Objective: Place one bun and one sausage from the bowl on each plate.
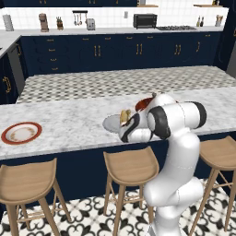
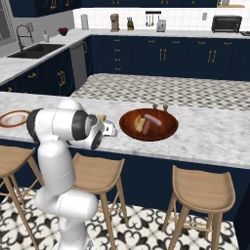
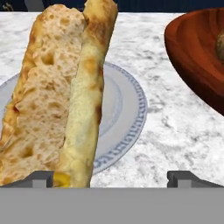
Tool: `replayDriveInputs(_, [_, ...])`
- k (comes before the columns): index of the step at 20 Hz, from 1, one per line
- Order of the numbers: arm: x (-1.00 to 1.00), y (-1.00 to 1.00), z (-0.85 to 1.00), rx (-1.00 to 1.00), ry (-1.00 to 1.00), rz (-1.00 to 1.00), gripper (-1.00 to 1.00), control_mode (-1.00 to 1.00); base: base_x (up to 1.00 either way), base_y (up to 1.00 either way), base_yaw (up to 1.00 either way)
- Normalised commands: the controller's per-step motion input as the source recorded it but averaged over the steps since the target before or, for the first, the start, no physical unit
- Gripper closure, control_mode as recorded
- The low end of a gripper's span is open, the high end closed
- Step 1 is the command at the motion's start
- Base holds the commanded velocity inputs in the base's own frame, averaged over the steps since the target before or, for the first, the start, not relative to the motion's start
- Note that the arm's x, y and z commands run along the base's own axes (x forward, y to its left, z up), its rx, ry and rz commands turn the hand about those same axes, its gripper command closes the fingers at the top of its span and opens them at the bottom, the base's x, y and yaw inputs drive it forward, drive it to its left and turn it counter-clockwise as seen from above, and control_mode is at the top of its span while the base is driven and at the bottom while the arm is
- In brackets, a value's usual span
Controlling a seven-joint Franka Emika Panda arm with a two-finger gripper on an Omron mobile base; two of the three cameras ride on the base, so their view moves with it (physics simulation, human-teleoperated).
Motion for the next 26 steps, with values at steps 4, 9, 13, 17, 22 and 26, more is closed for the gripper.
replayDriveInputs(4, [0.00, 0.00, 0.26, 0.27, 0.07, -0.01, -1.00, -1.00, 0.00, 0.00, 0.00])
replayDriveInputs(9, [0.00, 0.00, 0.48, 0.45, 0.00, -0.11, -1.00, -1.00, 0.00, 0.00, 0.00])
replayDriveInputs(13, [0.00, -0.01, 0.30, 0.41, 0.00, -0.19, -1.00, -1.00, 0.00, 0.00, 0.00])
replayDriveInputs(17, [-0.01, 0.04, 0.26, 0.36, -0.05, -0.35, -1.00, -1.00, 0.00, 0.00, 0.00])
replayDriveInputs(22, [0.00, 0.11, 0.43, 0.24, -0.13, -0.45, -1.00, -1.00, 0.00, 0.00, 0.00])
replayDriveInputs(26, [-0.03, -0.25, 0.48, 0.03, -0.01, -0.04, -1.00, -1.00, 0.00, 0.00, 0.00])
